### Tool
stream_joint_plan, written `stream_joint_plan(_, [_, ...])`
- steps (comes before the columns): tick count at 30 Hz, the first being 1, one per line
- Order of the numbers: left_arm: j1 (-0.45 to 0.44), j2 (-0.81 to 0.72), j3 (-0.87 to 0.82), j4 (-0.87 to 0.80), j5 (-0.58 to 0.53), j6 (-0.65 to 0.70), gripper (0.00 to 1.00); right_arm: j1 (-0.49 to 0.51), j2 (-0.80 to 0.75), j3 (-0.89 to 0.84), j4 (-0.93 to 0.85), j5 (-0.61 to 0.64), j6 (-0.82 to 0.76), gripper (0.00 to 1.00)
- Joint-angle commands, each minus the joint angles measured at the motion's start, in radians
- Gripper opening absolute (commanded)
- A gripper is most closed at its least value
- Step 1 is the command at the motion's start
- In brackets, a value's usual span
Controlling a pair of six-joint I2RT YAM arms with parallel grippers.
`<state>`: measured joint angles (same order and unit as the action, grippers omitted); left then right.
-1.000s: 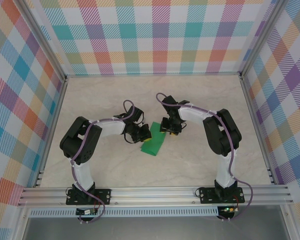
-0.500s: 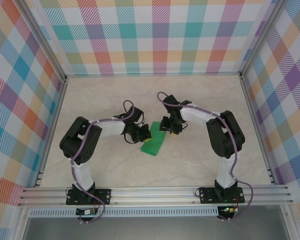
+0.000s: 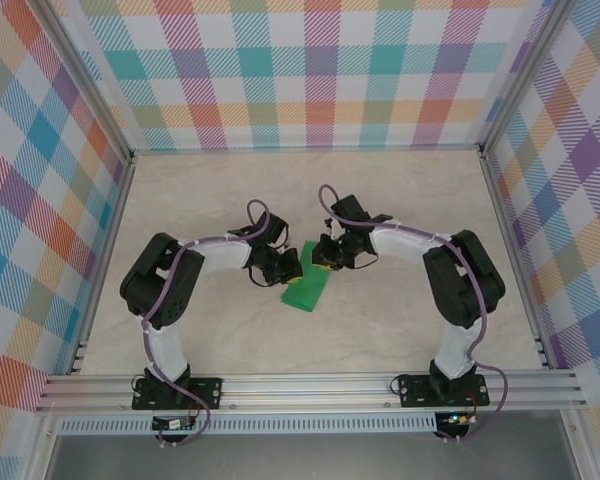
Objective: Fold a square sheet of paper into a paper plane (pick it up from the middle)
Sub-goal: Fold the square sheet of paper in half at the center of the table.
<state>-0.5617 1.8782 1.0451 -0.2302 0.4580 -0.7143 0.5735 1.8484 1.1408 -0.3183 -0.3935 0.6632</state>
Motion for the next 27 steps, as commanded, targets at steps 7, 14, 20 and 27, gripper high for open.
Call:
stream_joint_plan(7, [-0.012, 0.096, -0.059, -0.215, -0.153, -0.013, 0.0, -0.019, 0.05, -0.07, 0.168, -0.083, -0.048, 0.1])
stream_joint_plan(14, [-0.012, 0.113, -0.074, -0.239, -0.181, -0.022, 0.0, -0.048, 0.067, -0.118, 0.186, -0.052, -0.067, 0.09])
stream_joint_plan(20, [-0.012, 0.125, -0.117, -0.234, -0.195, -0.036, 0.0, -0.083, 0.063, -0.172, 0.203, -0.025, -0.106, 0.07])
stream_joint_plan(27, [-0.012, 0.14, -0.156, -0.228, -0.204, -0.038, 0.0, -0.147, 0.016, -0.2, 0.19, 0.021, -0.119, 0.07])
